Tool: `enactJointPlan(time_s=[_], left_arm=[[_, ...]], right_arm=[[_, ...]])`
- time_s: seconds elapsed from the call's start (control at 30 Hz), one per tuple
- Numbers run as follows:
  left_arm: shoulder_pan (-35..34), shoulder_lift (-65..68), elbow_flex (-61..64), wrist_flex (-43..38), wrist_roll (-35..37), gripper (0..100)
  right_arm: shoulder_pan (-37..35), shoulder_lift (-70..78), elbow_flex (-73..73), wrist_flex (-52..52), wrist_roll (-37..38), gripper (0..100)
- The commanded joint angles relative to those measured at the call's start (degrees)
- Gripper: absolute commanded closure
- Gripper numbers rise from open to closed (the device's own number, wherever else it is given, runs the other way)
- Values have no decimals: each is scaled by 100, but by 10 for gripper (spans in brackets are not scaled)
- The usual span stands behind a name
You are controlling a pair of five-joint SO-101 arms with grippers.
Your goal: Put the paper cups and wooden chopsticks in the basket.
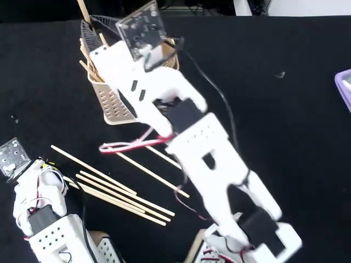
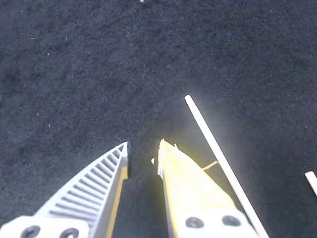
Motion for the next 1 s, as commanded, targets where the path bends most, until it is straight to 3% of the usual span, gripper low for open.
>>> enactJointPlan(time_s=[0.0,0.27,0.4,0.57,0.8,0.97], left_arm=[[-75,-70,-215,-123,53,891],[-75,-70,-215,-114,53,891],[-75,-70,-215,-114,53,891],[-75,-70,-215,-114,53,891],[-75,-70,-215,-114,53,891],[-75,-70,-215,-114,53,891]], right_arm=[[97,295,-295,-316,18,987],[193,673,171,-316,26,972],[193,426,426,-176,18,837],[185,-409,488,1046,18,844],[0,-1851,1516,4105,18,857],[-422,-2088,3512,4431,185,846]])
